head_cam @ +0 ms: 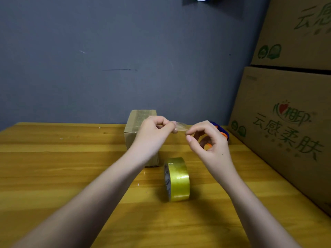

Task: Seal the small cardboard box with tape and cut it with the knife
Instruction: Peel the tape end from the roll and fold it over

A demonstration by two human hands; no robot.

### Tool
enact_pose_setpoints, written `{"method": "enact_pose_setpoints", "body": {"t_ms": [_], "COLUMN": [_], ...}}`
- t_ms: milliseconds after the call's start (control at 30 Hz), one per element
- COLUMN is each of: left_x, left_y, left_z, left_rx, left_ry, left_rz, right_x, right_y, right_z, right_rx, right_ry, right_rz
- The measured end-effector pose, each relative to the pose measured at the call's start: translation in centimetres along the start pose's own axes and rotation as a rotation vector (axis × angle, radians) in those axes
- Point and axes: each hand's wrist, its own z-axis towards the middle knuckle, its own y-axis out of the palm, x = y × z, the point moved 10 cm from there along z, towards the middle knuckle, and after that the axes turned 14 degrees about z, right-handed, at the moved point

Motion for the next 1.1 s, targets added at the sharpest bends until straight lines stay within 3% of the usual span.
{"method": "enact_pose_setpoints", "body": {"t_ms": [633, 1100], "left_x": [-0.51, 0.08], "left_y": [0.35, 0.24], "left_z": [-0.20, -0.52], "left_rx": [-0.021, 0.003], "left_ry": [-0.040, -0.018], "left_rz": [-0.062, -0.016], "right_x": [0.55, 0.50], "right_y": [-0.39, -0.35], "right_z": [-0.02, -0.51], "right_rx": [0.119, 0.187], "right_ry": [0.042, 0.046], "right_rz": [0.050, -0.050]}}
